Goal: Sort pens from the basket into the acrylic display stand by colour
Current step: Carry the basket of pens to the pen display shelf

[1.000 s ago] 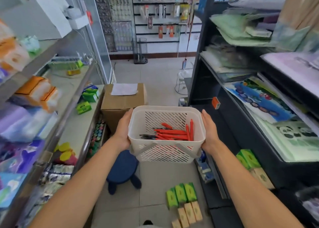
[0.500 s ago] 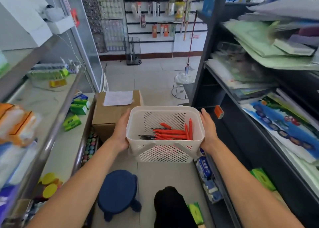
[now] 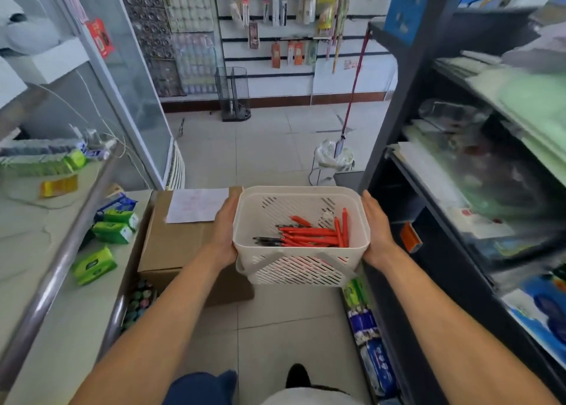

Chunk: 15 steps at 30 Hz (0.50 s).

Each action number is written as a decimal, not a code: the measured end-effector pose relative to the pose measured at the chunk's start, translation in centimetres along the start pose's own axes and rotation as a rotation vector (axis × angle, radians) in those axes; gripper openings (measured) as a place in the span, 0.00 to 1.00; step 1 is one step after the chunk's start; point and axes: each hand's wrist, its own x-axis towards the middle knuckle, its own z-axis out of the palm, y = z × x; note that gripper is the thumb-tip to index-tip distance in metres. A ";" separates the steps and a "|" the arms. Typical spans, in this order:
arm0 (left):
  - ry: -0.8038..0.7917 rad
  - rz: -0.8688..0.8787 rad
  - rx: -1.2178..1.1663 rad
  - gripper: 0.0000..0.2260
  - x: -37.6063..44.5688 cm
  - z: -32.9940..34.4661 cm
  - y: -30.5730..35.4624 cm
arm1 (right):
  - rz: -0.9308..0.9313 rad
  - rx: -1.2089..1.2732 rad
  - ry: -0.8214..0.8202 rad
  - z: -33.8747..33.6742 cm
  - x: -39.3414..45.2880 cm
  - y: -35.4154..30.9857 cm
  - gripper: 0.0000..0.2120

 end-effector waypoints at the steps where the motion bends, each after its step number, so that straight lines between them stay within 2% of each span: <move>1: 0.000 -0.012 -0.002 0.21 2.5 0.3 0.7 | -0.006 -0.008 0.006 0.1 2.2 -1.3 0.30; 3: 0.017 0.058 0.023 0.12 5.8 1.1 1.9 | -0.048 -0.018 0.035 0.4 5.2 -3.0 0.27; 6: 0.021 0.128 0.098 0.09 9.4 2.6 4.3 | -0.091 -0.054 0.011 1.0 9.4 -5.2 0.24; 7: 0.009 0.142 0.100 0.06 11.1 2.2 5.0 | -0.091 -0.057 0.007 1.3 10.7 -5.9 0.21; 8: -0.013 0.138 0.081 0.10 12.4 2.3 5.9 | -0.095 -0.054 0.001 1.3 12.3 -6.5 0.22; 9: -0.044 0.111 0.042 0.22 13.9 2.2 6.6 | -0.089 -0.043 0.004 1.6 13.6 -7.0 0.24; 10: -0.044 0.075 0.009 0.29 15.1 2.2 7.4 | -0.083 -0.043 0.005 1.8 15.0 -7.6 0.24; 15: 0.024 -0.004 -0.052 0.22 23.0 1.3 10.3 | -0.084 -0.069 0.069 3.8 22.1 -9.5 0.28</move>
